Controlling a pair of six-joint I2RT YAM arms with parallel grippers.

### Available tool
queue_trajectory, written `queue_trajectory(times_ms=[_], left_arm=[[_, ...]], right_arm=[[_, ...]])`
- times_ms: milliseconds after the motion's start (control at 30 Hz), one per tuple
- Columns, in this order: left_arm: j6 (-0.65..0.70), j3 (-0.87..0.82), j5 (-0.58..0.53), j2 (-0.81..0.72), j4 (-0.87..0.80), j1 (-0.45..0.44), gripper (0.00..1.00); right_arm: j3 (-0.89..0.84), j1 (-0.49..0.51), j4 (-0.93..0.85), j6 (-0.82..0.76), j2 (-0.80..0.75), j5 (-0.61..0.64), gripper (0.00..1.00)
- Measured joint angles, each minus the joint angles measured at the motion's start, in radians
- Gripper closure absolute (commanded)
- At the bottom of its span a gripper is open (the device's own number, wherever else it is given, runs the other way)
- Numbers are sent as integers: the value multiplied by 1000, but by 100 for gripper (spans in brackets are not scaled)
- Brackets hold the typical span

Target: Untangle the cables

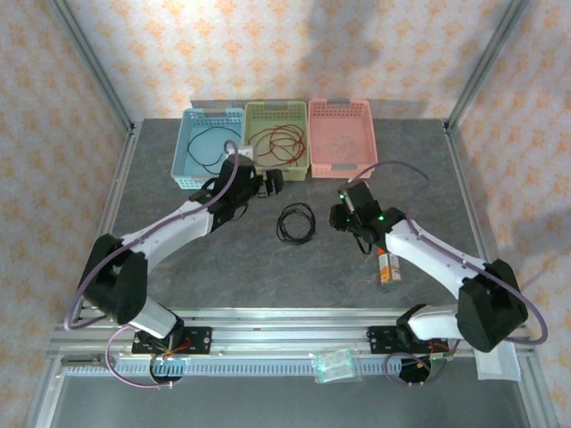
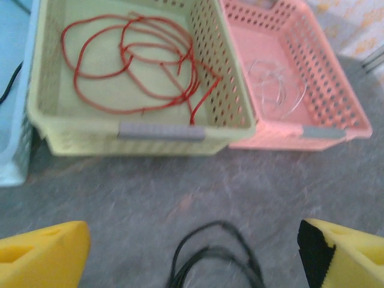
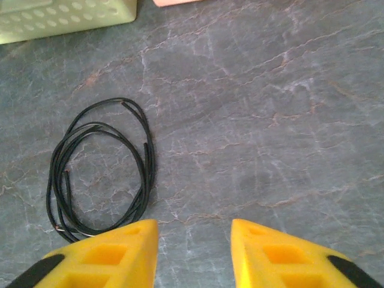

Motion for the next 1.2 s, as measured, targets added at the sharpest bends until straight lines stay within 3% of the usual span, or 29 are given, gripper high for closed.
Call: queue_trajectory(times_ms=[233, 433, 600, 1067, 1200], left_arm=[[-54, -257, -2, -190, 21, -5, 30], [-61, -342, 38, -217, 21, -20, 38], [-35, -342, 74, -152, 26, -42, 38], [1, -244, 149, 90, 65, -53, 43], [2, -222, 156, 118, 78, -53, 52]], right_arm=[[114, 102, 2, 9, 167, -1, 77], [187, 135, -6, 45, 316, 21, 77], [248, 122, -32, 71, 423, 68, 68], [263, 93, -25, 79, 508, 31, 61], [271, 93, -11, 79, 517, 9, 62]])
